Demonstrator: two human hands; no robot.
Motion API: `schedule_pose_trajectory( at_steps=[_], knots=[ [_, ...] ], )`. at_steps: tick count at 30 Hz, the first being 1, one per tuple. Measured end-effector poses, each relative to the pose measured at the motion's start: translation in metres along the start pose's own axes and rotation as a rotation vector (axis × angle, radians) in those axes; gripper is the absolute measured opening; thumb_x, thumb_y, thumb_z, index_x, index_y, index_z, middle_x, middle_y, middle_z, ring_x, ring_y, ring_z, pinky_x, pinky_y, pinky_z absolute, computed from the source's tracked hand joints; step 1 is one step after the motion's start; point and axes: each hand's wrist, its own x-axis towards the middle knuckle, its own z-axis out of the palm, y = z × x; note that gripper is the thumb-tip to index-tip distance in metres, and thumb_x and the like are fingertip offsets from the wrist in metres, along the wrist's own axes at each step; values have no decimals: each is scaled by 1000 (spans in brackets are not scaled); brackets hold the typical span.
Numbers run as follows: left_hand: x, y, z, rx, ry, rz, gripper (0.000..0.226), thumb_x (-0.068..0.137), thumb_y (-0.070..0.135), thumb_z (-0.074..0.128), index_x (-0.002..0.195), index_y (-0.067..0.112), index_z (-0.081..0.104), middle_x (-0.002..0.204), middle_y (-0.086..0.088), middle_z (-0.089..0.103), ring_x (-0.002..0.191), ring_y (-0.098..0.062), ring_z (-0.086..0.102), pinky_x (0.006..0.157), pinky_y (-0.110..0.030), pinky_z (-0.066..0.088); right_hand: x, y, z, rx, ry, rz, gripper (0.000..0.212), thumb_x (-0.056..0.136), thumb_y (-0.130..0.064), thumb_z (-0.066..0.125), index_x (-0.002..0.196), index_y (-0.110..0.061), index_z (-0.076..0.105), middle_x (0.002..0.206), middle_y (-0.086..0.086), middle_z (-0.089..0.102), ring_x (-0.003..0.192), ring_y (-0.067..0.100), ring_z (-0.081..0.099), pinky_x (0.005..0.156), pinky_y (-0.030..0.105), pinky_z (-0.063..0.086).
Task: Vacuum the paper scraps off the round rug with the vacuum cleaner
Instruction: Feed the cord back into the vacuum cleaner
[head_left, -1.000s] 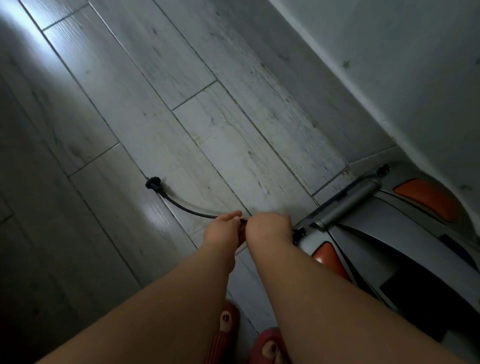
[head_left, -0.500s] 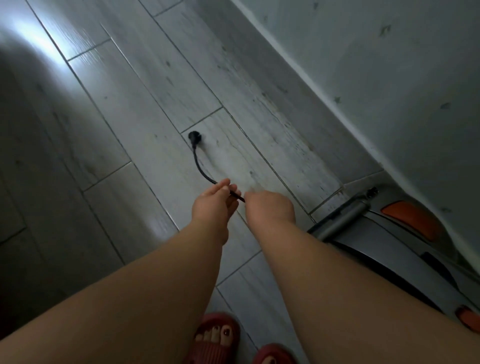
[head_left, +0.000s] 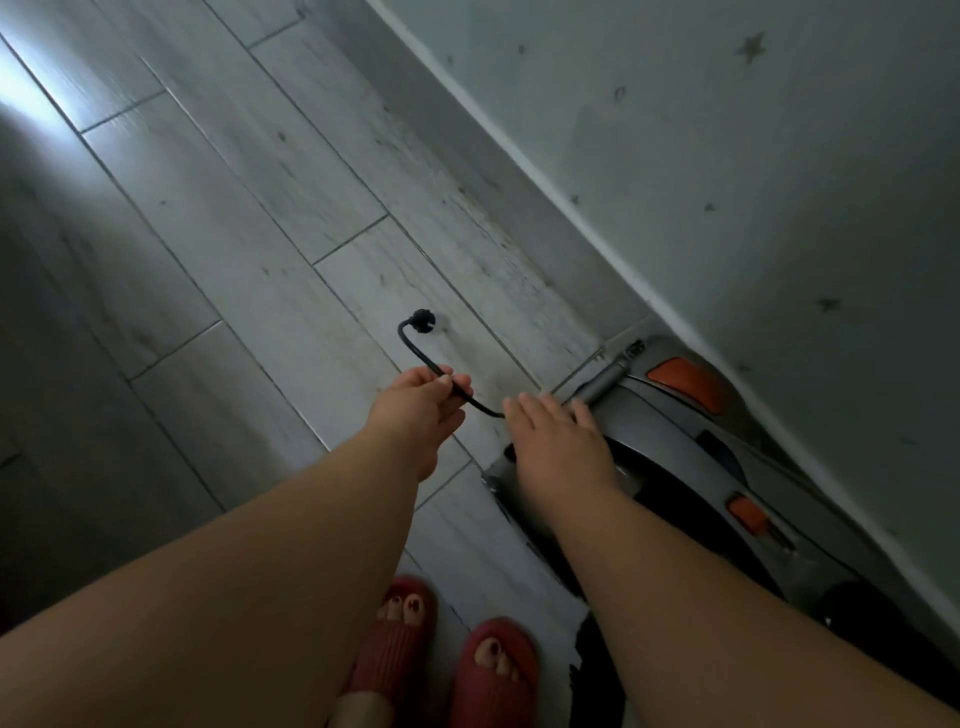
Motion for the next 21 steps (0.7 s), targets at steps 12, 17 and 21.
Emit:
schedule_pose_trajectory(
  at_steps=[12,17,21],
  knots=[
    [-26,-26,13,155,80,24,17,100,4,40,97,13,54,87,-4,64,99,-20,63,87,-32,45,-47,10,27,-138,-88,88,62,105,-27,26,160,-15,0,168,5,-7,152,26,-18,119,53,-12],
    [-33,-36,17,203,86,15,15,99,3,42,99,12,54,90,-6,64,96,-20,63,83,-31,47,-58,11,26,-124,-98,92,61,105,-27,28,160,-14,5,168,4,-3,152,25,-18,118,53,-13],
    [-36,-39,19,217,91,17,14,99,4,42,102,11,55,92,-7,65,98,-19,62,80,-30,47,-63,8,26,-135,-116,94,59,105,-27,23,160,-14,6,168,4,-2,152,24,-17,118,54,-12]
  ],
)
